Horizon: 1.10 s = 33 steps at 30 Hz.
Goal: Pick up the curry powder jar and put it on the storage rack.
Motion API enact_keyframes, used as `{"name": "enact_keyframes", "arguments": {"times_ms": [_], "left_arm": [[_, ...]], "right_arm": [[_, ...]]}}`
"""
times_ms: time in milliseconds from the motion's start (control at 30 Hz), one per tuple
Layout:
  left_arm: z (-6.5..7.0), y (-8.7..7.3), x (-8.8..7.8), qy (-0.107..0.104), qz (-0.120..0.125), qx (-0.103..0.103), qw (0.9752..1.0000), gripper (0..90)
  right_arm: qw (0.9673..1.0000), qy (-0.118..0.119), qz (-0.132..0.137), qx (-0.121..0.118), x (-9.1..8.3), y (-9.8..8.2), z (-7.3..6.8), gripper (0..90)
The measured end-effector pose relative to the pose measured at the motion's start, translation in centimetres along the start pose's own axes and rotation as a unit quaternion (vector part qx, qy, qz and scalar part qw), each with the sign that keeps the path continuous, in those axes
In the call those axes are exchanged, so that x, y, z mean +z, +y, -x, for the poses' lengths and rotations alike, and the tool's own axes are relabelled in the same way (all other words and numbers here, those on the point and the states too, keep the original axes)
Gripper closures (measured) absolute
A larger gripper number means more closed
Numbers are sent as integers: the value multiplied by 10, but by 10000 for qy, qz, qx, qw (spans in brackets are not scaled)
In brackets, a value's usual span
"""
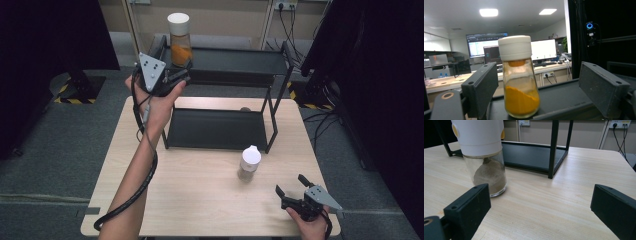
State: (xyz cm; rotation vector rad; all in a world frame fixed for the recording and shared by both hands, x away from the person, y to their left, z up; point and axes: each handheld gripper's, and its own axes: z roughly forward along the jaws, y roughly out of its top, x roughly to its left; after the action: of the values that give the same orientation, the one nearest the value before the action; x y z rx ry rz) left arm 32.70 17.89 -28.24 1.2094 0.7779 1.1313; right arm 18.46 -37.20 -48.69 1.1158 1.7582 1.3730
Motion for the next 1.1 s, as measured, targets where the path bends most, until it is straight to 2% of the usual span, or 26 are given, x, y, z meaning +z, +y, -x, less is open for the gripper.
{"name": "enact_keyframes", "arguments": {"times_ms": [767,1100], "left_arm": [[18,-43,-48,-339,-89,45,9994,152],[22,-55,-60,-446,-149,64,9989,150]], "right_arm": [[10000,-10,-3,-40,0,0,-1,32],[10000,-10,-8,-34,0,0,-1,32]]}}
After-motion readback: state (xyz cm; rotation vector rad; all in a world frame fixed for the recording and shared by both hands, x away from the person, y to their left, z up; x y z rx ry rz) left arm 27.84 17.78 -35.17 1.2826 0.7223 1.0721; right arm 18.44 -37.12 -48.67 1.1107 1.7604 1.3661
